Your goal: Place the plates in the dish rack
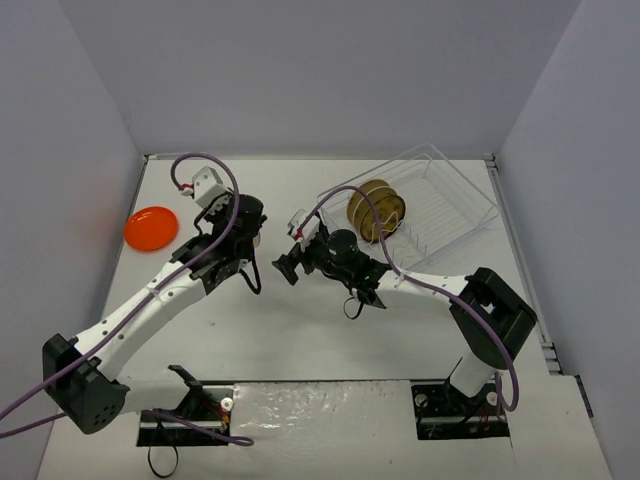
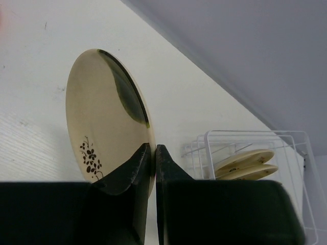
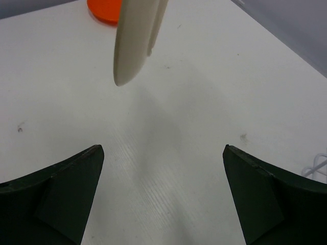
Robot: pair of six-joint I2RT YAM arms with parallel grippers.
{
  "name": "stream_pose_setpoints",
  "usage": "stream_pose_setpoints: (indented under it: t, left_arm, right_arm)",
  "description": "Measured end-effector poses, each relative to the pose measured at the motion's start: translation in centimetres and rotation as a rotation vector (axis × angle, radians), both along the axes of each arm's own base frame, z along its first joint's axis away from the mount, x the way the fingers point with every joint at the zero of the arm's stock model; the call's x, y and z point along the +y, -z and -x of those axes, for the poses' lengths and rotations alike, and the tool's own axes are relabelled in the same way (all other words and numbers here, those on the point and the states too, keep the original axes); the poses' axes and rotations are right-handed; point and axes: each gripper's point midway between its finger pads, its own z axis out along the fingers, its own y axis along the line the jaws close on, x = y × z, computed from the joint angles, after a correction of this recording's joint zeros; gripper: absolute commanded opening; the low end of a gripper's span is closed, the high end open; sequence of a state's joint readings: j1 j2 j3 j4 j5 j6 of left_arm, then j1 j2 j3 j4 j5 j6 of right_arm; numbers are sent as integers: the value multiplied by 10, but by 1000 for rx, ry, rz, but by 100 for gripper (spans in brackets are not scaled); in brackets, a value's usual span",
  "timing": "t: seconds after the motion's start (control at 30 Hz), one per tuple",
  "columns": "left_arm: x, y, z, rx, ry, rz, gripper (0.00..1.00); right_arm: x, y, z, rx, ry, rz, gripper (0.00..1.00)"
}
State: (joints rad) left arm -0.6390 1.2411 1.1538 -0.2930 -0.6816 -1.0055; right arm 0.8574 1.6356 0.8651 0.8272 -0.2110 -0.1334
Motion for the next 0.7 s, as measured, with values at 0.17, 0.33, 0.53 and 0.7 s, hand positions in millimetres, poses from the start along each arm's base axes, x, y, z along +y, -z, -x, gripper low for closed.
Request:
stream_pose_setpoints:
  t: [0.17,0.33,0.53,0.7]
  left_arm:
    - [5,-15,9,-76,-33,127,0]
    - [5,-29,13,-137,-45,249,0]
    - [-7,-35,11,-157,-27,364,0]
    - [-10,-30,10,-154,-31,408,0]
  right_arm:
    - [-3,-2,-5,-51,17,16,100]
    - [1,-19,-8,-104,13,-39,100]
    - [16,-21,-8,-171,-31,-124,99]
    - [26,6,-8,-153,-63,-111,84]
